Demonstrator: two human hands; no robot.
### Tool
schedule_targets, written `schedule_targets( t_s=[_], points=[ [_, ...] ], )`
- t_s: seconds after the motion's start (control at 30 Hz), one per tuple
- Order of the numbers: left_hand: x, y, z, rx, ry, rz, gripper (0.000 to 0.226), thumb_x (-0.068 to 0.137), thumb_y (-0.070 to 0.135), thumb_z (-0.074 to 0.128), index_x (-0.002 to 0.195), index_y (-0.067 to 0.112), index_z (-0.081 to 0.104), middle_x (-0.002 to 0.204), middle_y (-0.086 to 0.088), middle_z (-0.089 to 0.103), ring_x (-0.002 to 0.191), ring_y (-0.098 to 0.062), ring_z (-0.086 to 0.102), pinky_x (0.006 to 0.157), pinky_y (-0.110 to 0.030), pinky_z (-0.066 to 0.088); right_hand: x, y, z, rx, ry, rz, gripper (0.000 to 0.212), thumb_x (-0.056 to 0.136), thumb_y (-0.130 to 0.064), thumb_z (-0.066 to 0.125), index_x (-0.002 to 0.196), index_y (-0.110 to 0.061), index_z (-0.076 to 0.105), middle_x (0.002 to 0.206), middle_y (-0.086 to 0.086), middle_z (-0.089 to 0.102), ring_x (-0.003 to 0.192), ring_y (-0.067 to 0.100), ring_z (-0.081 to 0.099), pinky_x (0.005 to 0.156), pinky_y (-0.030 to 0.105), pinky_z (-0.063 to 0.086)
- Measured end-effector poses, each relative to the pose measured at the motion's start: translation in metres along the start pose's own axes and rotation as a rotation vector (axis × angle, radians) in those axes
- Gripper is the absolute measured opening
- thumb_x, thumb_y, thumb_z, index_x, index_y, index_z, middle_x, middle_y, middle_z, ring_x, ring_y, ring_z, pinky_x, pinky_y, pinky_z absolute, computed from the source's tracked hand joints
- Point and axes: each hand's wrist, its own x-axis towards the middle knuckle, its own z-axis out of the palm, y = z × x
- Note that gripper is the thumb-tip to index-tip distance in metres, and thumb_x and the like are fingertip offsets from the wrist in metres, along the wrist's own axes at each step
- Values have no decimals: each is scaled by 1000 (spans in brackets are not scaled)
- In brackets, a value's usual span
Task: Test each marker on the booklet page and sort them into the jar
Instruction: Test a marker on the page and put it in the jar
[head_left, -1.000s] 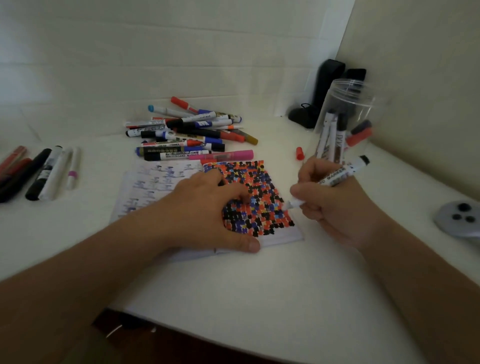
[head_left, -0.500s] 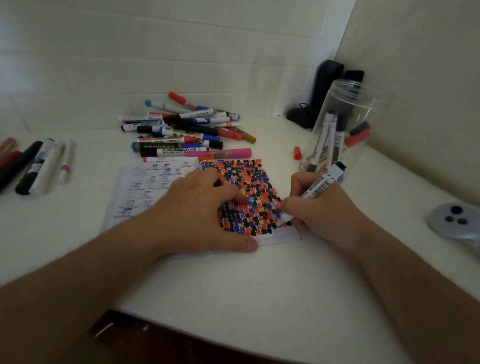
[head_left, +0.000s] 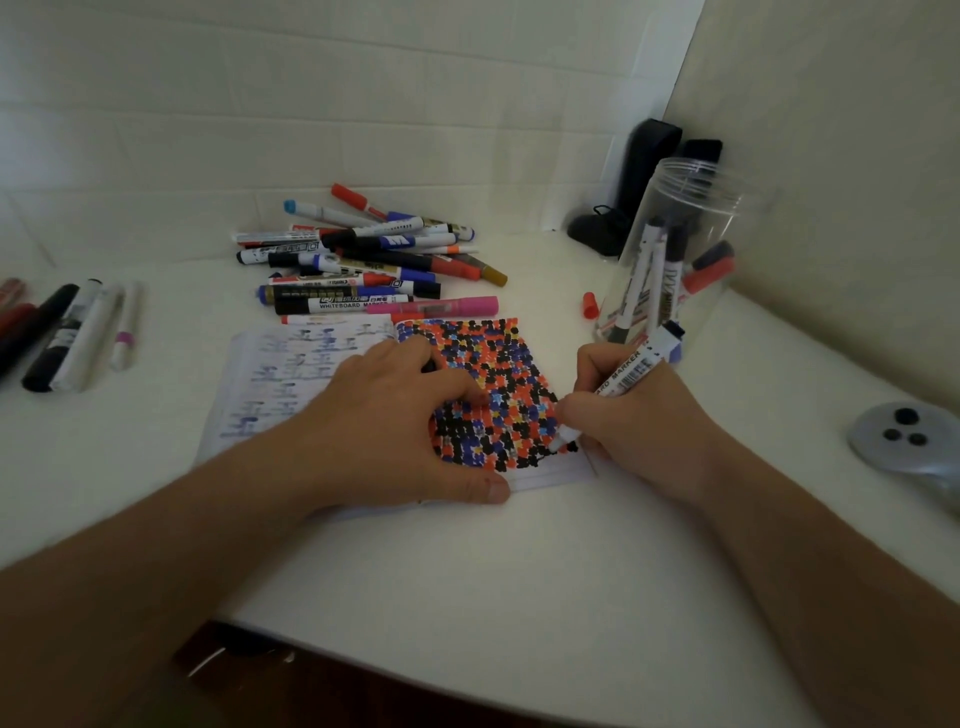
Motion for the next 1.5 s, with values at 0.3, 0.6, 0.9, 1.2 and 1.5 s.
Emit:
schedule_targets(
  t_s=[0.3,0.6,0.9,1.2,1.5],
  points=[
    [1,-1,2,6,3,2,101,50,106,39,138,55,39,116,16,28,113,-9,33,105,-38,39,-1,1,5,-51,10,-52,37,79,-2,72,59,-13,43,56,14,47,49,12,46,46,17,40],
    [0,0,1,12,-5,-12,109,43,110,31,137,55,38,118,17,29,115,-9,34,105,-39,39,1,2,3,-24,11,-23,35,82,1,71,63,-8,44,60,22,49,51,17,46,46,20,38],
    [1,2,0,17,-23,-20,107,46,109,33,139,55,38,118,16,28,115,-9,33,105,-39,39,0,1,2,41,-7,5,37,80,0,70,60,-12,42,60,15,46,48,17,45,45,23,35],
    [-3,6,-3,6,-41,-40,109,44,108,30,139,56,37,121,17,29,117,-9,33,107,-40,38,0,3,2,-1,-43,-19,34,78,-6,70,59,-13,42,57,9,42,48,15,39,44,20,35],
    [-7,-7,-20,-218,-112,-8,39,100,53,52,136,57,38,114,21,44,103,2,46,92,-27,43,6,1,-5,584,-36,-38,20,89,-11,75,79,-9,58,58,1,55,44,14,41,41,22,36]
  ],
)
